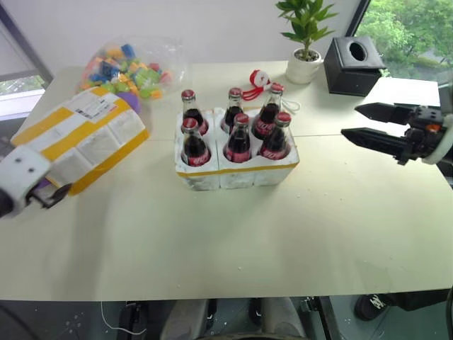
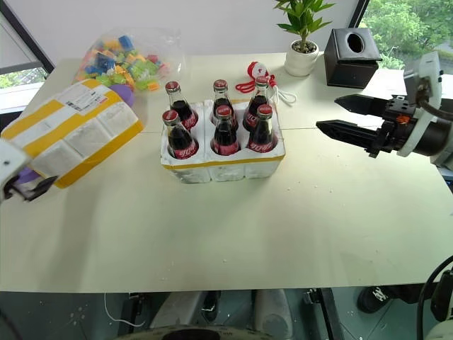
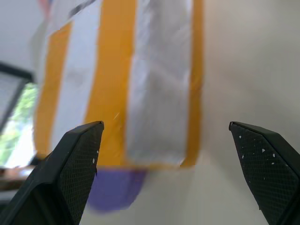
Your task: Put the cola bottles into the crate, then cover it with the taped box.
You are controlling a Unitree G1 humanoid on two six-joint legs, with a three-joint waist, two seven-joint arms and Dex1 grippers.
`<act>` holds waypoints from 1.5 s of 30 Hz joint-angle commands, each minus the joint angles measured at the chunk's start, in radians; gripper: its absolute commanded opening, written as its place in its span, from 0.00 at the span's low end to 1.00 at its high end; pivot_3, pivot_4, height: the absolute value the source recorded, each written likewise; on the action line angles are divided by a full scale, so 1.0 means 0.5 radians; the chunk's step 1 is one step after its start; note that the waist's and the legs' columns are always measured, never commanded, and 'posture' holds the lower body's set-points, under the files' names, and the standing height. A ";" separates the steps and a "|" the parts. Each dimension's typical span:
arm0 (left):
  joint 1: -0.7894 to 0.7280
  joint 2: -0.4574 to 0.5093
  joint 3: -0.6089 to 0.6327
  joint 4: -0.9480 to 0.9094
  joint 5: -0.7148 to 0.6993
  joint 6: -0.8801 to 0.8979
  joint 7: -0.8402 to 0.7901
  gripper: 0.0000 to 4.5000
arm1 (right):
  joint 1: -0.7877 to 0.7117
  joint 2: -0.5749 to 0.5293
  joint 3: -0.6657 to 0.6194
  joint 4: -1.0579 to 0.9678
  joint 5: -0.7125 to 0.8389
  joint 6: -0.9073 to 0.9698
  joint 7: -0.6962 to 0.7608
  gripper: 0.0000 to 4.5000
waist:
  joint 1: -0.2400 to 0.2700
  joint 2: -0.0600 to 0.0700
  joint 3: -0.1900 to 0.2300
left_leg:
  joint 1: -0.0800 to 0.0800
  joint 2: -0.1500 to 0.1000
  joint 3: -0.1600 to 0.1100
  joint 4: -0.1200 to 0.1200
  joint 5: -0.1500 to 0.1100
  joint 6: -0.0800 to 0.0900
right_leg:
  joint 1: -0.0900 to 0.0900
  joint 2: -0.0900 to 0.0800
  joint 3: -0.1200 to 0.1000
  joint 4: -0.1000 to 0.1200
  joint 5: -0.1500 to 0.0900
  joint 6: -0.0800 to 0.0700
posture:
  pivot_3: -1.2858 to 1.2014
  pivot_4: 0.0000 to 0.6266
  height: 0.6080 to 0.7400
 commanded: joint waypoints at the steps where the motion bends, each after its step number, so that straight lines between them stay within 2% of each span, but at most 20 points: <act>1: 0.250 -0.031 0.204 -0.016 0.203 -0.190 -0.037 1.00 | -0.047 0.007 -0.017 0.020 -0.008 -0.059 0.001 0.98 | 0.002 0.000 0.000 | 0.000 0.000 0.000 0.000 0.000 0.000 | 0.000 0.000 0.000 0.000 0.000 0.000 | 0.52 0.24 0.94; 4: 0.367 0.014 0.195 0.108 0.374 -0.387 0.019 1.00 | -0.079 0.027 0.023 0.055 -0.027 -0.083 -0.002 0.98 | 0.008 -0.001 -0.001 | 0.000 0.001 0.000 0.001 -0.002 -0.002 | 0.002 0.000 -0.001 -0.001 -0.001 -0.001 | 0.52 0.24 0.94; 7: 0.354 0.054 0.064 0.304 0.526 -0.568 0.116 1.00 | -0.109 0.046 0.038 0.066 -0.021 -0.091 -0.008 0.98 | 0.006 -0.001 -0.001 | 0.000 0.002 0.000 0.001 -0.002 -0.003 | 0.004 0.000 -0.001 -0.006 0.000 -0.002 | 0.52 0.24 0.94; 11: -0.006 0.090 -0.325 0.598 0.736 -0.709 0.363 1.00 | -0.146 0.081 0.045 0.089 -0.015 -0.095 -0.030 0.98 | 0.007 0.001 -0.002 | 0.000 0.002 0.001 0.000 -0.002 -0.003 | 0.004 0.001 -0.002 -0.007 0.001 -0.001 | 0.52 0.24 0.94; 14: -0.158 0.070 -0.534 0.755 0.871 -0.767 0.478 1.00 | -0.171 0.098 0.041 0.107 -0.025 -0.102 -0.062 0.98 | 0.000 0.001 -0.002 | -0.001 0.002 0.001 0.000 -0.002 -0.003 | 0.002 0.001 -0.002 -0.007 0.005 0.004 | 0.52 0.24 0.94; 22: -0.499 -0.001 -0.813 1.140 0.990 -0.880 0.761 1.00 | -0.099 -0.015 -0.055 0.055 0.006 -0.059 0.000 0.98 | 0.000 0.001 -0.002 | -0.002 0.003 0.005 -0.002 0.000 0.000 | -0.006 0.001 -0.001 0.003 0.005 0.004 | 0.52 0.24 0.94; 30: -0.987 -0.027 -1.091 1.682 1.199 -1.121 1.239 1.00 | 0.007 -0.103 -0.172 -0.015 0.051 0.007 0.030 0.98 | 0.008 -0.001 -0.003 | -0.001 0.002 0.005 0.002 0.001 0.000 | -0.004 0.001 -0.001 0.005 0.006 0.005 | 0.52 0.24 0.94; 36: -1.249 -0.081 -1.264 2.022 1.208 -1.228 1.268 1.00 | 0.130 -0.191 -0.253 -0.113 0.098 0.056 0.112 0.98 | -0.004 -0.001 -0.004 | -0.001 0.002 0.006 0.001 0.001 0.001 | -0.006 0.001 -0.001 0.007 0.006 0.005 | 0.52 0.24 0.94; 39: -1.321 -0.091 -1.308 2.124 1.195 -1.268 1.262 0.80 | 0.149 -0.221 -0.295 -0.126 0.129 0.096 0.125 1.00 | -0.001 -0.001 -0.004 | -0.001 0.002 0.007 0.002 0.001 0.001 | -0.006 0.001 -0.001 0.007 0.006 0.005 | 0.52 0.24 0.94; 43: -1.412 -0.118 -1.354 2.225 1.198 -1.301 1.282 0.33 | 0.158 -0.227 -0.332 -0.146 0.146 0.107 0.106 1.00 | 0.003 -0.002 -0.004 | -0.001 0.002 0.007 0.003 0.001 0.001 | -0.005 0.001 -0.001 0.007 0.006 0.005 | 0.52 0.24 0.94; 45: -1.436 -0.122 -1.367 2.249 1.197 -1.306 1.301 0.14 | 0.159 -0.220 -0.337 -0.153 0.129 0.086 0.091 1.00 | 0.005 -0.001 -0.005 | -0.001 0.002 0.007 0.004 0.001 0.001 | -0.004 0.000 -0.001 0.008 0.006 0.005 | 0.52 0.24 0.94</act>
